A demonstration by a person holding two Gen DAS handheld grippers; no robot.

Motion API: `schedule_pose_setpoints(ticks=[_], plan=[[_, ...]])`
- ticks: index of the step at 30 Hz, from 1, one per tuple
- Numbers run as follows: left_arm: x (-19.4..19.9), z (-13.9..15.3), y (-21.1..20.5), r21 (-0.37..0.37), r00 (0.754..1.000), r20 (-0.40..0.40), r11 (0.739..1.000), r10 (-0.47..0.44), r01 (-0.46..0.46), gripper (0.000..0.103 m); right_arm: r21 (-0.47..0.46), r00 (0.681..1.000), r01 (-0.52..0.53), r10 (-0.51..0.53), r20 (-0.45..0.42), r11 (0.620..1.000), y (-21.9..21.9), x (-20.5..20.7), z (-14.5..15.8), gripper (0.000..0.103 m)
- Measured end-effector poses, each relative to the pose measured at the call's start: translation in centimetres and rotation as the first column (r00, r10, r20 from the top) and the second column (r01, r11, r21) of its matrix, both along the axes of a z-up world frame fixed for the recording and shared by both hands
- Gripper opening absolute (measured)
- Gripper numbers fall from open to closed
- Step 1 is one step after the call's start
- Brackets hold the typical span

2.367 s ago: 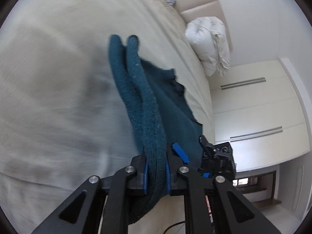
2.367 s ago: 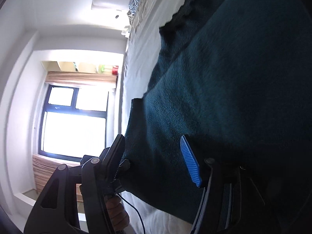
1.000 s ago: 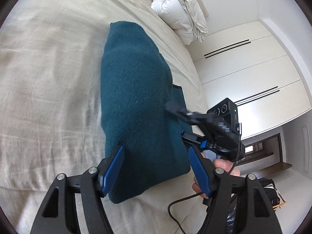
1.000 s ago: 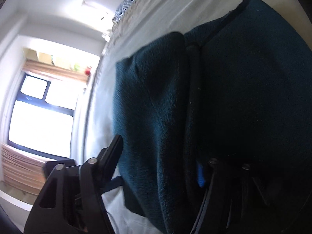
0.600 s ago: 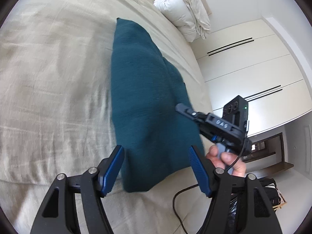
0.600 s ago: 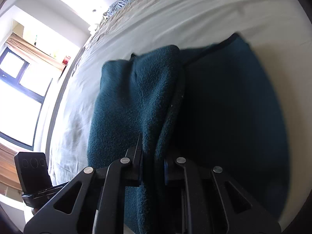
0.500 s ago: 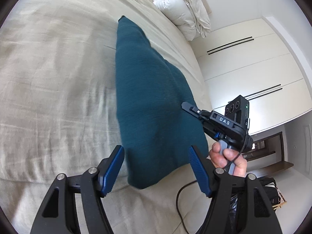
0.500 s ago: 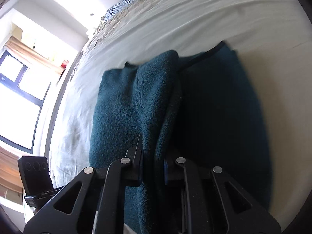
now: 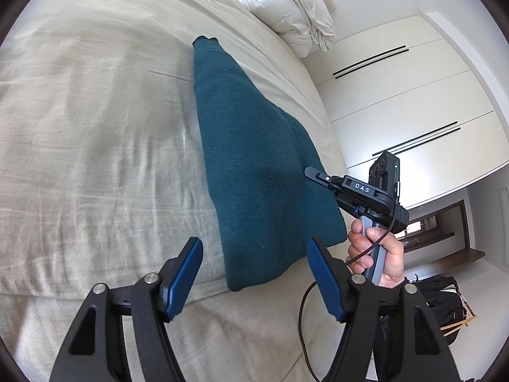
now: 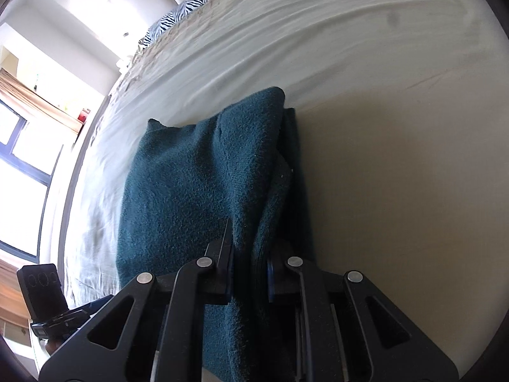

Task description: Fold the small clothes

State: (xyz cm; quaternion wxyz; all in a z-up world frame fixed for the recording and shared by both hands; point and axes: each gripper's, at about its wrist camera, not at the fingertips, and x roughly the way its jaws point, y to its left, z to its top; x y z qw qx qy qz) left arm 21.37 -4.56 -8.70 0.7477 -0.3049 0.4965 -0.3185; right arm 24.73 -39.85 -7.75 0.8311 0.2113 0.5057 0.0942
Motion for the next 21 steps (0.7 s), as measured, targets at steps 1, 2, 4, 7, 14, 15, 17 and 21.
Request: schedule_pose_setpoints(ticks=[1,2,4,7,14,15,17,21], plan=[[0.1,0.2,-0.3,0.005,1.0,0.003,1.0,0.0,0.0,0.07,-0.006,1.0,0.004,-0.004,-0.005,1.0,0.0,0.1,-0.3,0.013],[0.0,0.4,-0.6,0.011,1.0,0.005,1.0,0.0,-0.001,0.07,-0.01,1.0,0.004,-0.004,-0.01,1.0,0.2,0.2,-0.5,0.013],[0.3,0.6,-1.1,0.027,1.0,0.007,1.0,0.0,0.0,0.07,-0.013,1.0,0.01,-0.011,-0.019,1.0,0.2,0.4,-1.5,0.013],[0.8,0.9,-1.7,0.049,1.0,0.016,0.999,0.006,-0.006,0.07,0.031,1.0,0.026,-0.026,-0.008,0.999,-1.3,0.2,-2.4,0.014],[3.0,1.5,-2.5,0.087,0.998,0.05,0.995,0.038,-0.043,0.08,0.077,0.997,0.077,-0.079,0.016,0.994,-3.2,-2.1,-1.3,0.045],[3.5,1.5,-2.7,0.09,0.998,0.051,0.995,0.042,-0.046,0.081,0.074,0.994,0.098,-0.1,0.032,0.992,-3.5,-2.4,-0.7,0.053],[4.3,1.3,-3.0,0.098,0.998,0.047,0.994,0.051,-0.055,0.081,0.097,0.992,0.105,-0.111,0.065,0.99,-4.5,-2.8,0.0,0.063],[6.1,0.4,-3.4,0.101,0.998,0.028,0.993,0.052,-0.055,0.081,0.147,0.994,0.086,-0.095,0.058,0.985,-5.3,-2.3,0.4,0.063]])
